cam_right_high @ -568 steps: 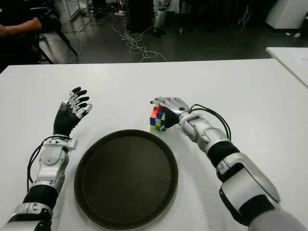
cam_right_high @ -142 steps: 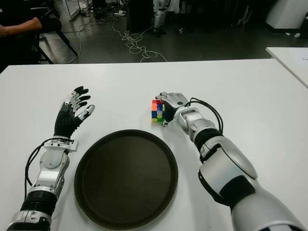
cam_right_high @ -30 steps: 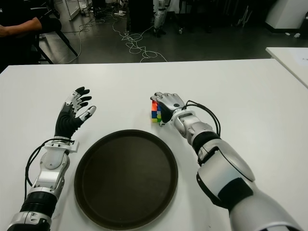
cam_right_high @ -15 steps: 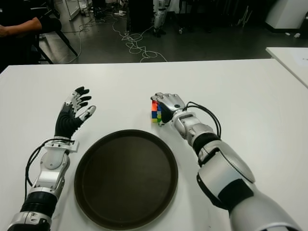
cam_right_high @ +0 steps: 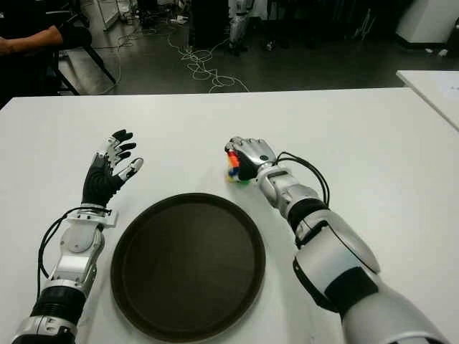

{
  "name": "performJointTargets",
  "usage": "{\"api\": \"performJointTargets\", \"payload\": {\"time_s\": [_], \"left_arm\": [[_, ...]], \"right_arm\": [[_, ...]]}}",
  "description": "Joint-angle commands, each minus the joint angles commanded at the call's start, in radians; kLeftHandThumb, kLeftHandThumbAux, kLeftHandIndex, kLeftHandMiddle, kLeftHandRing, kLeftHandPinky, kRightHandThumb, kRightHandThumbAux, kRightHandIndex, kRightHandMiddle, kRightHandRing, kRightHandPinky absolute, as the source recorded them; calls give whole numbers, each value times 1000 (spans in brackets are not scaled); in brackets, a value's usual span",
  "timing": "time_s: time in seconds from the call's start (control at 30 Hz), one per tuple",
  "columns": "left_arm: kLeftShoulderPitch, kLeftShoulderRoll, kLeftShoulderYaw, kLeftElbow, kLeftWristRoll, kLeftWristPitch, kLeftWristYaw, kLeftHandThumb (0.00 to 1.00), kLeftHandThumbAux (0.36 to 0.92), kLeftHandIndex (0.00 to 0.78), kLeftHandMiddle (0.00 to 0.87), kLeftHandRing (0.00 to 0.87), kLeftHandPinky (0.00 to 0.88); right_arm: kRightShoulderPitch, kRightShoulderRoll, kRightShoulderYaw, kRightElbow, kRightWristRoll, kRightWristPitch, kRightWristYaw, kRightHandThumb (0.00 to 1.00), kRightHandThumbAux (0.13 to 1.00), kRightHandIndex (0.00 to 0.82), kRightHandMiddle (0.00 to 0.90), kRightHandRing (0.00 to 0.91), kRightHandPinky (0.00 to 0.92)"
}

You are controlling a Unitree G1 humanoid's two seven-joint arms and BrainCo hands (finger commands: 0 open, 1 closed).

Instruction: Pick up the Rubik's Cube and put it in the plate

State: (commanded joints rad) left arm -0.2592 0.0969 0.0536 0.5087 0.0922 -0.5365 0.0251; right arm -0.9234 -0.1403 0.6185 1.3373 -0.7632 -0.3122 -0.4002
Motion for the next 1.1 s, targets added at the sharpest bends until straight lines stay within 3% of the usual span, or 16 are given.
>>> {"api": "performJointTargets", "payload": {"time_s": [0.13, 0.37, 0.7, 1.1], "left_arm": [[1, 0, -1, -4, 2, 2, 0, 55, 602, 122, 173, 174, 159], [2, -1, 0, -4, 7, -3, 8, 53, 620, 124, 174, 175, 165], [4, -1, -2, -8, 2, 1, 5, 60, 607, 120, 171, 169, 155], [6, -1, -2, -11, -7, 3, -3, 64, 630, 125, 169, 169, 157]], "right_arm": [[1, -2, -10, -1, 0, -10, -20, 661, 742, 412, 494, 520, 514], [1, -7, -18, -2, 0, -21, -61, 678, 737, 419, 537, 552, 528], [2, -12, -31, -3, 2, -35, -91, 678, 737, 419, 522, 541, 517], [2, -17, -30, -2, -8, -46, -139, 679, 737, 419, 509, 538, 540]]}}
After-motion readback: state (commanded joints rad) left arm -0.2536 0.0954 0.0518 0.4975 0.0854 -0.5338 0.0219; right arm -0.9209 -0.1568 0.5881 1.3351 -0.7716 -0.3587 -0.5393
